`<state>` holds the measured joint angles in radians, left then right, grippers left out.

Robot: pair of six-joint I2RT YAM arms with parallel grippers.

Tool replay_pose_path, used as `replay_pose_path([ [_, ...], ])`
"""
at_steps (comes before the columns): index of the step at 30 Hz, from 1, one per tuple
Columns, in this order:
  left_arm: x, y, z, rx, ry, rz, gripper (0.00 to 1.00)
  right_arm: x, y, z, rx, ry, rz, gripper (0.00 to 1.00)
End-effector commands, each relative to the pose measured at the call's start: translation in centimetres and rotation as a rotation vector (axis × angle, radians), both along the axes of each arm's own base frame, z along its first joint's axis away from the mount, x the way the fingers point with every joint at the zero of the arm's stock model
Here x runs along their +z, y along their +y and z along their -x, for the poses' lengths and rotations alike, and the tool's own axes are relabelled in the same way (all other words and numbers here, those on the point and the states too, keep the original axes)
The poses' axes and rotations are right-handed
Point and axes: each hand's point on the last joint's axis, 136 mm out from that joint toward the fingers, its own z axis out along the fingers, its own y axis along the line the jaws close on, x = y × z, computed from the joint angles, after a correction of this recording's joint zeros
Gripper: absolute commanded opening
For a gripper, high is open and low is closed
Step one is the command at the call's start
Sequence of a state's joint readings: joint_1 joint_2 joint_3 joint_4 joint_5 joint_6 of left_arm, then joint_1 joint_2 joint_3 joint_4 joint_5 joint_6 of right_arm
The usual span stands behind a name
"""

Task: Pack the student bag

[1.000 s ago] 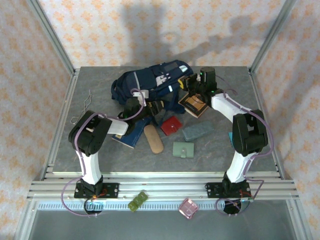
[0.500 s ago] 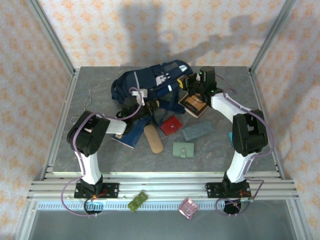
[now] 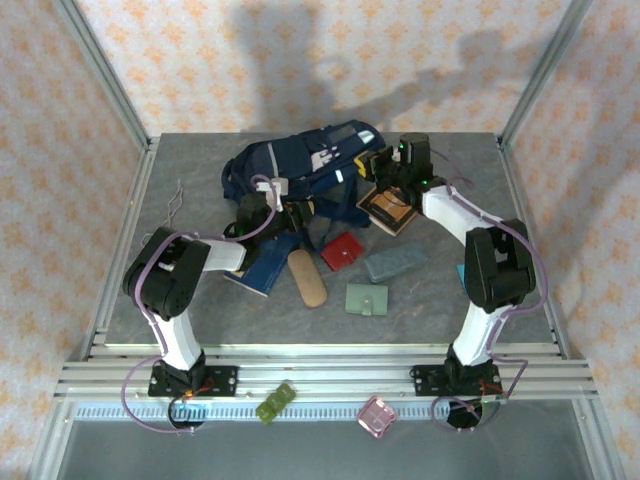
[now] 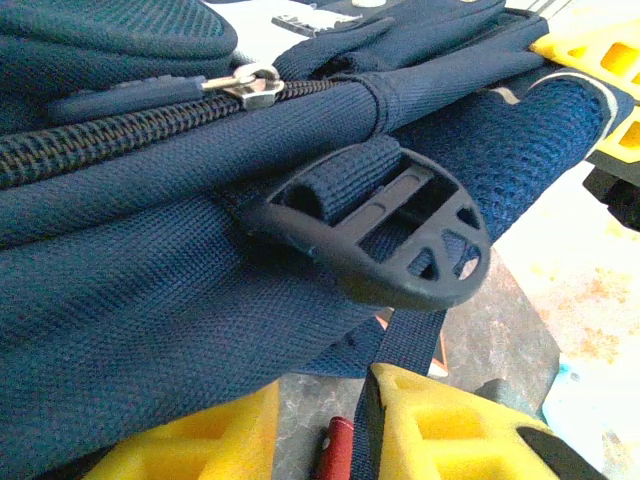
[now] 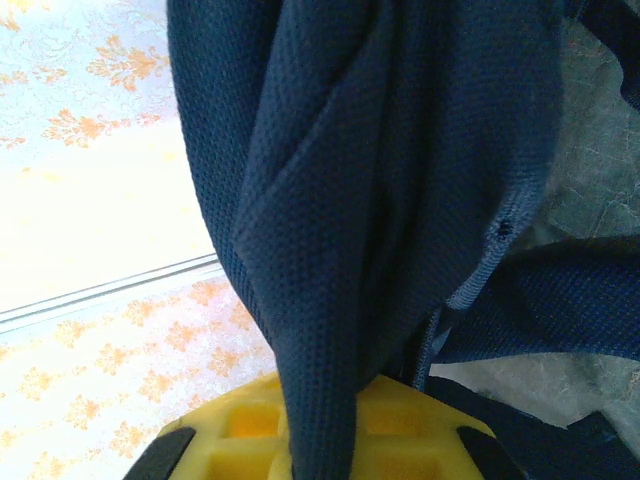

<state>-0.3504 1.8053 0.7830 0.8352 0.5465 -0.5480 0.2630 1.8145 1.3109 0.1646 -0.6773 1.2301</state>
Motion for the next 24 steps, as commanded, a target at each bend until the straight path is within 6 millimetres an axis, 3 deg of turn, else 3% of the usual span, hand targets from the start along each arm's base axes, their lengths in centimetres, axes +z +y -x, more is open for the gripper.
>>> replay_pose_path([
  [1,1.5,0.1,0.2,-0.019,-0.041,0.008,0.31,6.6,-0.7,-0.6,-0.025,-0.197,-0.040,0.00],
  [4,1.8,-0.2,0.1,-0.039,-0.042,0.055,0.25,6.6,-0.7,-0.7,-0.026,-0.198,-0.044,0.00],
  [9,1.4,-0.4,-0.3,-0.045,-0.040,0.063,0.47,7.0,-0.6,-0.7,-0.024,-0.205,-0.046,0.00],
  [18,0.6,-1.0,-1.5,-0.047,-0.026,0.058,0.57,7.5,-0.4,-0.7,-0.020,-0.212,-0.051,0.00],
  [24,-1.0,0.6,-2.1,0.067,-0.008,-0.027,0.60,8.3,-0.2,-0.9,-0.013,-0.223,-0.055,0.00],
])
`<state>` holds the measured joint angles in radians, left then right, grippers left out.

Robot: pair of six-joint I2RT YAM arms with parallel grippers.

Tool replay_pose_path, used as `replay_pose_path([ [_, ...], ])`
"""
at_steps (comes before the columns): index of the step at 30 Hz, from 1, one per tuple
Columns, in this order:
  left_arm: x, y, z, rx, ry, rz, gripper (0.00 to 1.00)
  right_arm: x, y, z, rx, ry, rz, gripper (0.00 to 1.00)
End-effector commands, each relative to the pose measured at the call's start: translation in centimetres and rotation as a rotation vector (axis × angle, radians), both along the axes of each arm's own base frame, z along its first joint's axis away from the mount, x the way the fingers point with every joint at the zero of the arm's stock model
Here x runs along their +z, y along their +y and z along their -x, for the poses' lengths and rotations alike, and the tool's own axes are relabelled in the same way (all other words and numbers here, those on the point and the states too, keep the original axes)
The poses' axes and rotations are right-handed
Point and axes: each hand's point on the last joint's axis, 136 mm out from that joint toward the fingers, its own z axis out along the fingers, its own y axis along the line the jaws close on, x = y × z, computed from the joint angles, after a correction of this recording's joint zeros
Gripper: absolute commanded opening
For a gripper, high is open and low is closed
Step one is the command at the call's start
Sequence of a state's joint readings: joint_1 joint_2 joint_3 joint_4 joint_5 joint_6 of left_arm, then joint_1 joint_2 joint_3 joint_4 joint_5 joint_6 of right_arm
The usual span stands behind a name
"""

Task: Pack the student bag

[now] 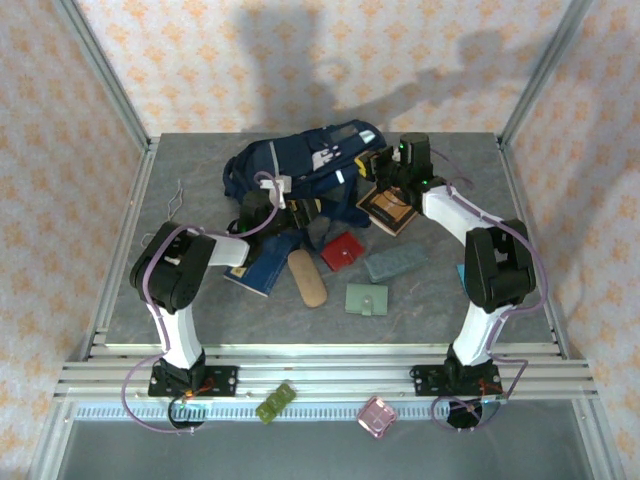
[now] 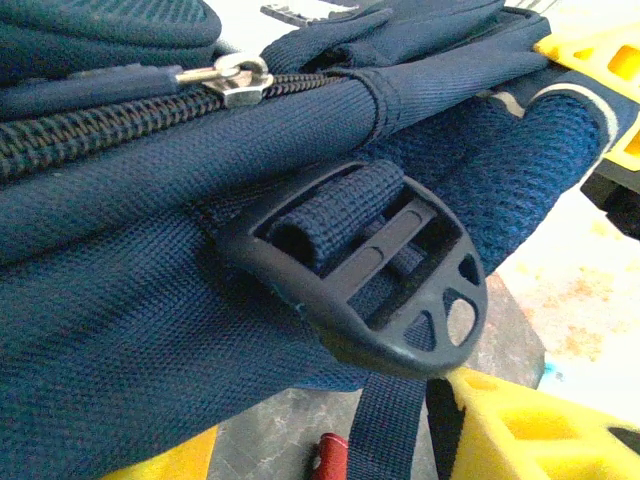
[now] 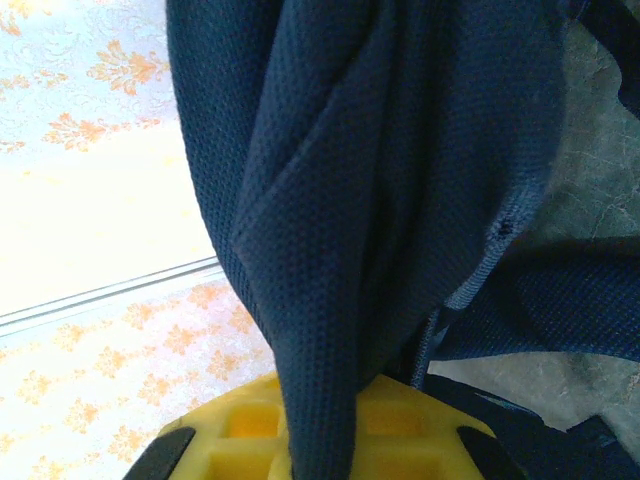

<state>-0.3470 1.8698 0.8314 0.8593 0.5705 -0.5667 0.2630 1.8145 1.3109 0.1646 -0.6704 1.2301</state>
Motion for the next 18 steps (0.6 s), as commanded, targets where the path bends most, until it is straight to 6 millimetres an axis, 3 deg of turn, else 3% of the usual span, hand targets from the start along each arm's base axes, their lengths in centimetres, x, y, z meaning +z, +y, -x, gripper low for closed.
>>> replay_pose_path([
  [1,-0.4,1.4,-0.9,0.092,-0.018,-0.047,0.60,8.7,-0.1,-0.8,-0.005,-0.229,-0.061,0.00],
  [7,1.0,1.0,-1.4,0.081,-0.054,-0.022,0.61,9.4,0.4,-0.7,0.005,-0.234,-0.069,0.00],
  [14,2.2,-1.1,-1.7,0.003,-0.085,0.009,0.61,9.8,0.6,-0.7,0.009,-0.238,-0.077,0.00],
  [15,0.9,-1.2,-1.8,0.002,-0.060,0.000,0.61,9.8,0.7,-0.6,0.010,-0.236,-0.079,0.00],
  [18,0.8,-1.3,-1.7,0.008,-0.061,0.024,0.61,10.0,0.8,-0.6,0.011,-0.232,-0.100,0.00],
])
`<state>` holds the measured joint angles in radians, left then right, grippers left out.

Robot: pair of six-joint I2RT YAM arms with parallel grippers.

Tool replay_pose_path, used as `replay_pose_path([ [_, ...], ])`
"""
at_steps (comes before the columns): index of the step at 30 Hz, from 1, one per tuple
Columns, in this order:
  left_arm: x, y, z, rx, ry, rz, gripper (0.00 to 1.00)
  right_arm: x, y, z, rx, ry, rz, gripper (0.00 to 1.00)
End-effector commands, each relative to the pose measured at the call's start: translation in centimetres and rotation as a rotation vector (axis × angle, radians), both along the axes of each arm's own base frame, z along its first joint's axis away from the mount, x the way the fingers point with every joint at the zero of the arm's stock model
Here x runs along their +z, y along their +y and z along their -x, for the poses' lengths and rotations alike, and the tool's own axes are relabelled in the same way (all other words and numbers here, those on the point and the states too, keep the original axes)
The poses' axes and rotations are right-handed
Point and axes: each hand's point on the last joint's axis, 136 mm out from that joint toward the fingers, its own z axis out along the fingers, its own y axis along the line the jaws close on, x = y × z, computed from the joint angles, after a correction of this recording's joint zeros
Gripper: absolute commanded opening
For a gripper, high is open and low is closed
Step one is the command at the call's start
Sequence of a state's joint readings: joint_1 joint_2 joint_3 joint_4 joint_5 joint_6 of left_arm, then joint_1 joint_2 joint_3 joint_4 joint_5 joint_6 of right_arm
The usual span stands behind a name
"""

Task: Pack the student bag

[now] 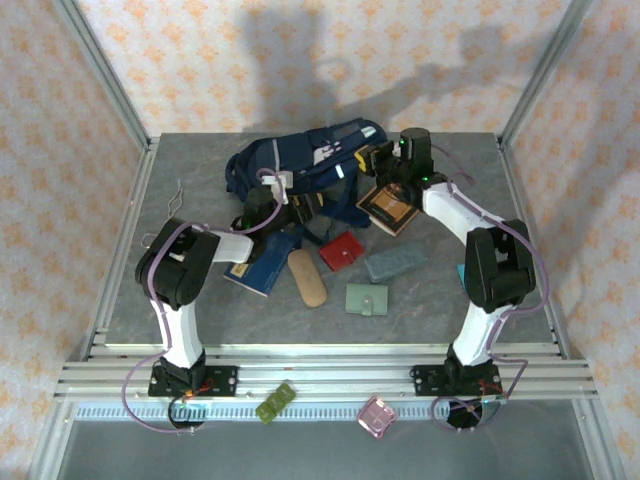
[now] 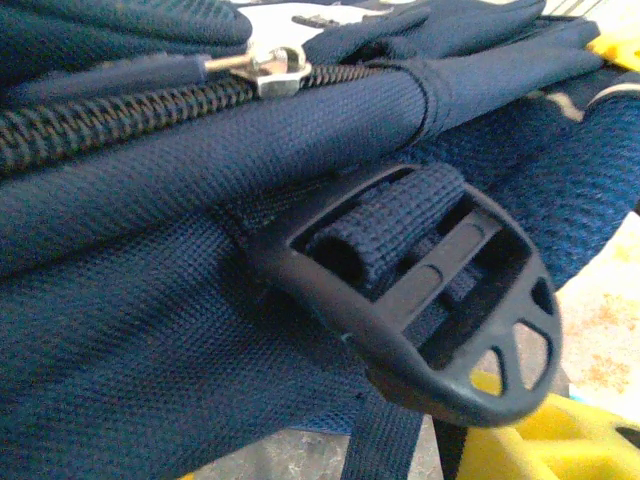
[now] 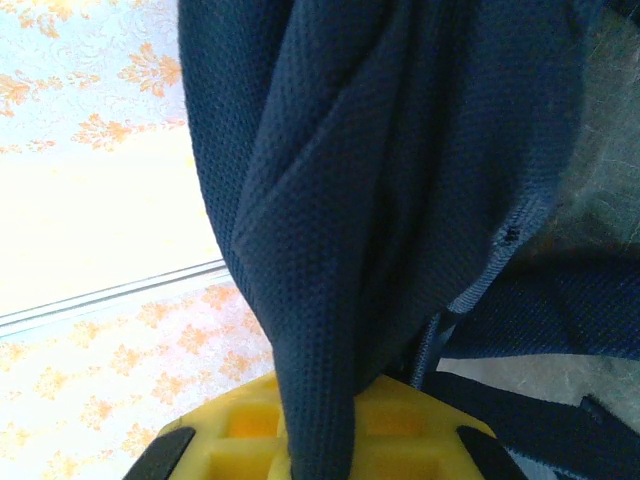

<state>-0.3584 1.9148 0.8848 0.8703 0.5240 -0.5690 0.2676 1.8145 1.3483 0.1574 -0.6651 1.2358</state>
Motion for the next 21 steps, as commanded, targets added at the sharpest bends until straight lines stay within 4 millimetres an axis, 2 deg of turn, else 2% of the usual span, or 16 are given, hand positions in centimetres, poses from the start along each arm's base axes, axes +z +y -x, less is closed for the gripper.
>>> replay_pose_path([
  [1,0.8,-0.8,-0.1,-0.013,-0.051,0.031,0.62,8.5,0.5,-0.1,0.011,-0.201,-0.100,0.00],
  [8,1.7,-0.2,1.2,0.058,-0.127,0.095,0.61,7.9,0.4,-0.2,-0.025,-0.139,-0.171,0.00],
  [15,2.0,-0.7,0.2,0.037,-0.120,0.087,0.55,8.2,0.2,0.1,-0.022,-0.149,-0.159,0.00],
  [21,1.7,-0.4,0.1,0.006,-0.093,0.081,0.29,8.3,0.2,0.3,-0.021,-0.158,-0.156,0.00],
])
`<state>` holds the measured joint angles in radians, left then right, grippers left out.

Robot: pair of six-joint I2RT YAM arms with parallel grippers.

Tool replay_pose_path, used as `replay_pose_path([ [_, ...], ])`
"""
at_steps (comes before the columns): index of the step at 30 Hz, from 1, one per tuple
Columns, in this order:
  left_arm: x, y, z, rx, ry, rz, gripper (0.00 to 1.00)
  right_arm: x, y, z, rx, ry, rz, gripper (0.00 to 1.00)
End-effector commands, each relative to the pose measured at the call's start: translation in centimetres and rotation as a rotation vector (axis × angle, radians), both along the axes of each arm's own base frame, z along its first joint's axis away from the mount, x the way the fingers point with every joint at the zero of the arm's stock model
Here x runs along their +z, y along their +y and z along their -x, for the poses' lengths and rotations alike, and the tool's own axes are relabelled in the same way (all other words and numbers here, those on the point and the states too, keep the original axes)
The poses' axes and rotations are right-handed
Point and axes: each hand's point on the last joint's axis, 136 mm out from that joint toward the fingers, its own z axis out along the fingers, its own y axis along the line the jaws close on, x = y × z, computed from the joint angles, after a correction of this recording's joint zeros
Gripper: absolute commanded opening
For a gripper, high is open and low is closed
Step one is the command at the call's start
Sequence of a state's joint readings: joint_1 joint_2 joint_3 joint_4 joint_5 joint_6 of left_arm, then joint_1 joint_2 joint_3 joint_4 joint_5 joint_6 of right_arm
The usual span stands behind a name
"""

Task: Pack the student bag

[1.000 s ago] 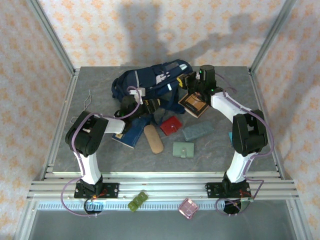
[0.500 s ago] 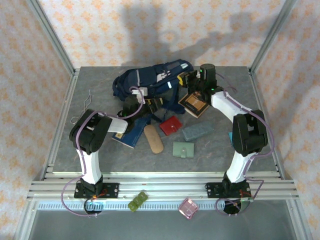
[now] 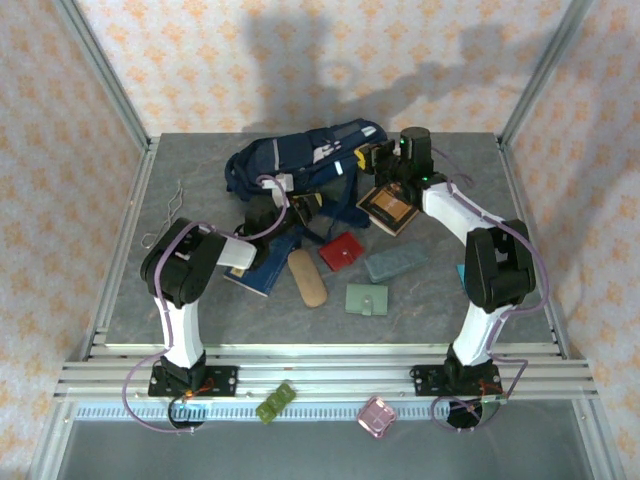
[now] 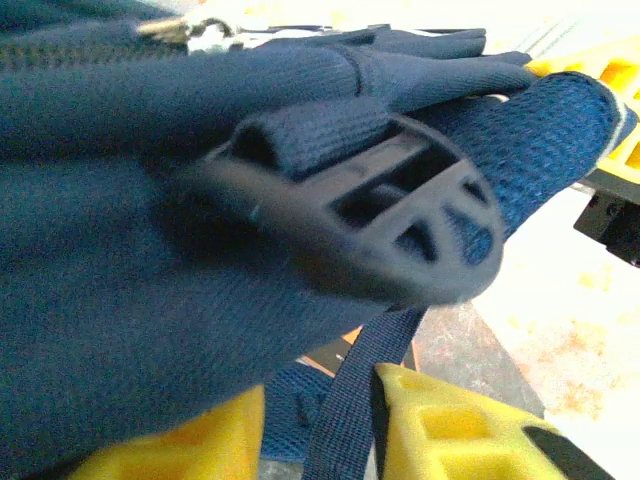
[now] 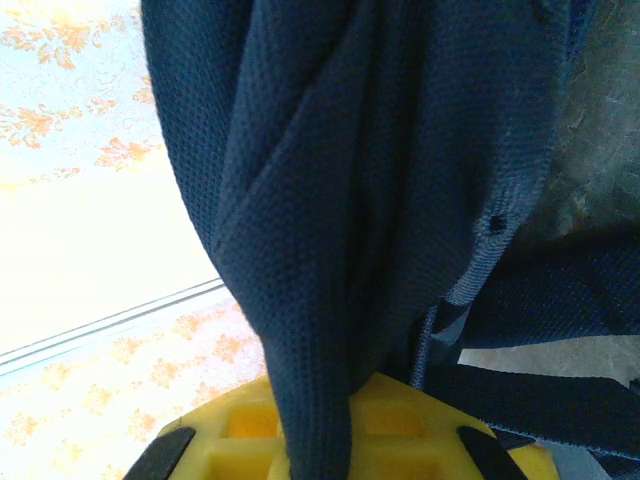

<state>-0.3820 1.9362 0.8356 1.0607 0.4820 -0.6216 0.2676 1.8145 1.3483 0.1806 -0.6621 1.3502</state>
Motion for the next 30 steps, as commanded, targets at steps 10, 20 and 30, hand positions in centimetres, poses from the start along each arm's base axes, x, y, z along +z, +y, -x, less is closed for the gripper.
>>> replay_pose_path([
  [10,0.4,1.4,0.5,-0.014,0.009,-0.026,0.05,7.8,0.1,0.5,0.008,-0.218,-0.066,0.00],
  [20,0.0,2.0,0.8,-0.018,0.008,-0.080,0.00,7.2,0.2,0.5,0.011,-0.212,-0.058,0.00],
  [30,0.4,1.3,0.7,-0.080,0.030,-0.074,0.50,6.7,0.5,0.7,0.031,-0.210,-0.051,0.00],
])
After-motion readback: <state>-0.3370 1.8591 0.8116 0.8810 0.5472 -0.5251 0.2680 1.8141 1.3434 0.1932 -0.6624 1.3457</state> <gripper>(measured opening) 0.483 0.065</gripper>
